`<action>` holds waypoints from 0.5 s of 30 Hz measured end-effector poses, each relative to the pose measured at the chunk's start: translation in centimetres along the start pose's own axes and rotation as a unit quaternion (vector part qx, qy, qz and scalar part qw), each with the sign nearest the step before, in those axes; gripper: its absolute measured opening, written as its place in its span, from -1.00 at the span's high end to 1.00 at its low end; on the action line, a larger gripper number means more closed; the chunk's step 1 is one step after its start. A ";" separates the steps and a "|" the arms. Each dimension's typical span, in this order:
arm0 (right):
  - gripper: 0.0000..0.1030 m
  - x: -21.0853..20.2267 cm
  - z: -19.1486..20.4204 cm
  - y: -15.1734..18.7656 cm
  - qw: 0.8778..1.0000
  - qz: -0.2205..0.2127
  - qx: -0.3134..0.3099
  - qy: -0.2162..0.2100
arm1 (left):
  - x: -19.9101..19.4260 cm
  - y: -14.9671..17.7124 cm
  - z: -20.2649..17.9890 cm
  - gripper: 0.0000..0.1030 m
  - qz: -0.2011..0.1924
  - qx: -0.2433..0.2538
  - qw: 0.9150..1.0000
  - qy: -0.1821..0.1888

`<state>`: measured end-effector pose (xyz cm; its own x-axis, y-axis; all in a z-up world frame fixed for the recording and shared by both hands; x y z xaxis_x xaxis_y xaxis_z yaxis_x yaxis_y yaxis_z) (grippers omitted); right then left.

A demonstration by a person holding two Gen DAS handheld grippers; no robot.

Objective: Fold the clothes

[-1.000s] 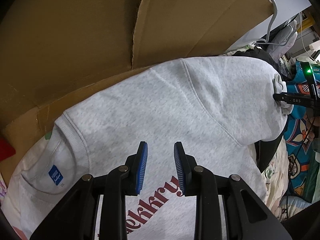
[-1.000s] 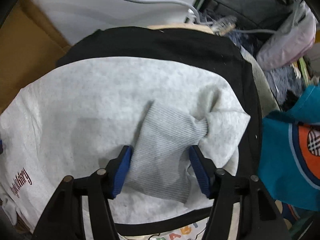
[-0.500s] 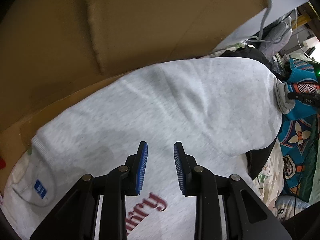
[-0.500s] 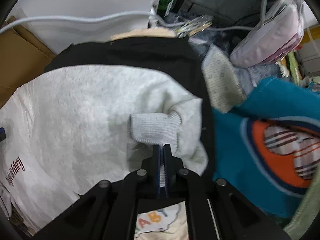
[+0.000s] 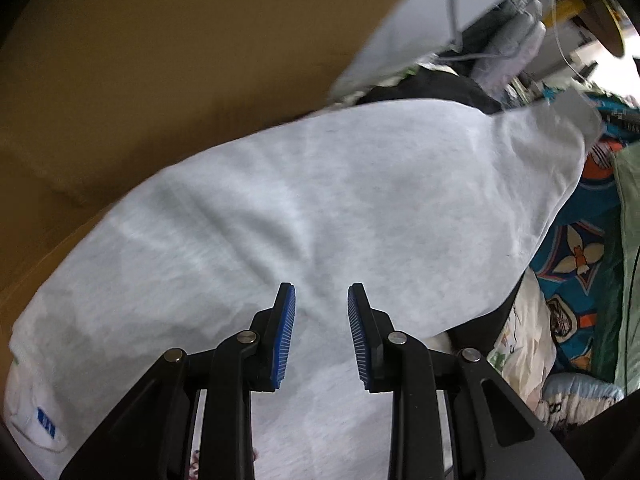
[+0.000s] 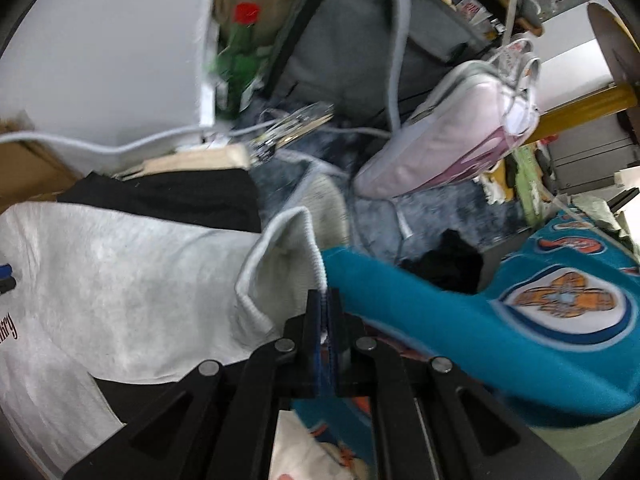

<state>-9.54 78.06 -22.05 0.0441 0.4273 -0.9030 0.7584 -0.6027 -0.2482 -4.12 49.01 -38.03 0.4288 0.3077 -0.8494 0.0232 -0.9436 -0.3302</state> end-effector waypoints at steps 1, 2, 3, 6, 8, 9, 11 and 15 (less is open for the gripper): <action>0.96 -0.3 -0.6 -0.1 1.000 -0.003 0.001 0.004 | 0.4 -0.1 -0.8 0.48 0.003 0.009 1.000 0.004; 0.96 -0.7 -1.2 -0.2 1.000 -0.005 0.003 0.008 | 0.8 -0.1 -1.6 0.47 0.006 0.019 1.000 0.008; 0.96 -1.0 -1.8 -0.3 1.000 -0.008 0.004 0.013 | 1.2 -0.1 -2.5 0.47 0.010 0.030 0.999 0.013; 0.96 -1.5 -3.3 -0.6 1.000 -0.015 0.011 0.021 | 2.4 -0.1 -5.0 0.47 0.019 0.062 0.997 0.027; 0.97 -1.7 -4.1 -0.9 0.999 -0.022 0.015 0.025 | 3.0 -0.2 -6.0 0.48 0.020 0.075 0.997 0.029; 0.97 -1.8 -4.5 -1.0 0.999 -0.027 0.018 0.027 | 3.4 -0.4 -6.6 0.47 0.017 0.080 0.996 0.030; 0.97 -2.1 -5.2 -1.3 0.999 -0.033 0.026 0.025 | 3.9 -1.0 -7.7 0.47 0.004 0.088 0.996 0.032; 0.97 -2.7 -6.0 -1.8 0.998 -0.045 0.037 0.015 | 3.8 -2.4 -9.6 0.47 -0.027 0.087 0.995 0.048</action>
<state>-7.10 82.08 -17.04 -0.0015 0.5018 -0.8650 0.7098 -0.6087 -0.3544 6.16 51.25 -36.56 0.5151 0.3374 -0.7879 -0.1041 -0.8878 -0.4482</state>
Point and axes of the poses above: each gripper's, at about its wrist camera, not at the fingertips, and x roughly the way its jaws point, z to its left, y to its underside, the point moved 4 cm from there along x, roughly the way its jaws point, and after that the axes turned 9 degrees about -z, right-handed, at the moved point
